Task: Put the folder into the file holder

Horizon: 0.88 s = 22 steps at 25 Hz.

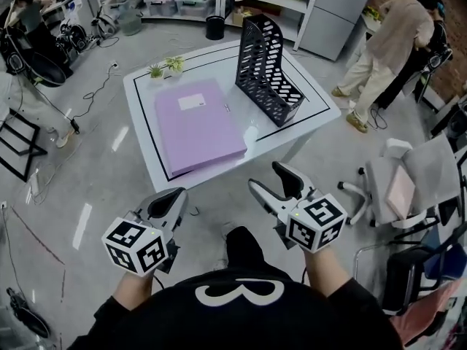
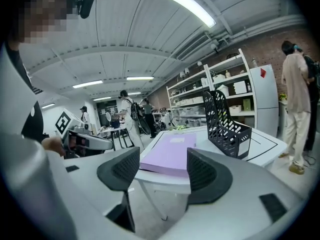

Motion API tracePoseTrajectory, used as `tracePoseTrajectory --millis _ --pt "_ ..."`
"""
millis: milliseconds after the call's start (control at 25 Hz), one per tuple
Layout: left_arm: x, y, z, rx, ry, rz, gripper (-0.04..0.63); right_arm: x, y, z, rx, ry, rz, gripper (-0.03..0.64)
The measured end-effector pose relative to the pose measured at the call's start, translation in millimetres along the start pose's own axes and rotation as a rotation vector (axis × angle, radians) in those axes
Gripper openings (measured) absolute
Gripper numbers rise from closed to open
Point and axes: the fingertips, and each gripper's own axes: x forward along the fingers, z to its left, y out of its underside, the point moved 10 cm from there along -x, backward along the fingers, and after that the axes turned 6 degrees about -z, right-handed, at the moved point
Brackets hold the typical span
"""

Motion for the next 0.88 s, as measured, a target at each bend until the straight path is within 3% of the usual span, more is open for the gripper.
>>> tracePoseTrajectory --millis 400,880 --pt "58 -36 53 -0.026 -0.184 -0.012 0.006 139 -1 -98 0.022 -0.069 0.116 0.273" --pt "93 -26 114 -0.109 -0.396 -0.016 0.006 271 25 -159 0.003 -0.156 0.315 0.273"
